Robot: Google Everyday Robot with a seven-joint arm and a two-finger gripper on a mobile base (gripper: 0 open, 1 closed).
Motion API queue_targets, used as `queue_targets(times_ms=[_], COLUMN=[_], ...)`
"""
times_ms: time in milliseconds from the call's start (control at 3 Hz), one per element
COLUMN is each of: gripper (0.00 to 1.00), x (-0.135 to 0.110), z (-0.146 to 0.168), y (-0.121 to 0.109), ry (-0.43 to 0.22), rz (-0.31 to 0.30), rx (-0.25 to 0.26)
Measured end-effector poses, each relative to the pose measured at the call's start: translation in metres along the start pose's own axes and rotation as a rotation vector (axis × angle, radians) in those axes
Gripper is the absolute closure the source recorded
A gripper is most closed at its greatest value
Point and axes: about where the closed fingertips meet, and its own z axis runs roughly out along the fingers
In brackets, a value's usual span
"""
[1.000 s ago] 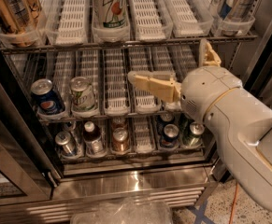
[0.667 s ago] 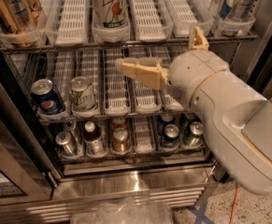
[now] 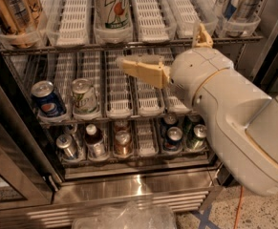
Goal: Pick 7up can from top shelf of fridge
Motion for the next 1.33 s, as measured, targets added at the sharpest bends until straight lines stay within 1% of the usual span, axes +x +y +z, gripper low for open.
queue_targets(times_ms=[333,667,1000,1333], gripper=[0.0,0.0,0.0,0.0], x=[-0.018,-0.025,-0.027,-0.028], z=[0.017,0.035,0.052,0.052], y=[-0.006,-0.006,0.001,0.0], ry=[-0.026,-0.035,-0.036,-0.037], rz=[0.079,0.033,0.022,0.026], rx=[0.013,0.029,0.023,0.029])
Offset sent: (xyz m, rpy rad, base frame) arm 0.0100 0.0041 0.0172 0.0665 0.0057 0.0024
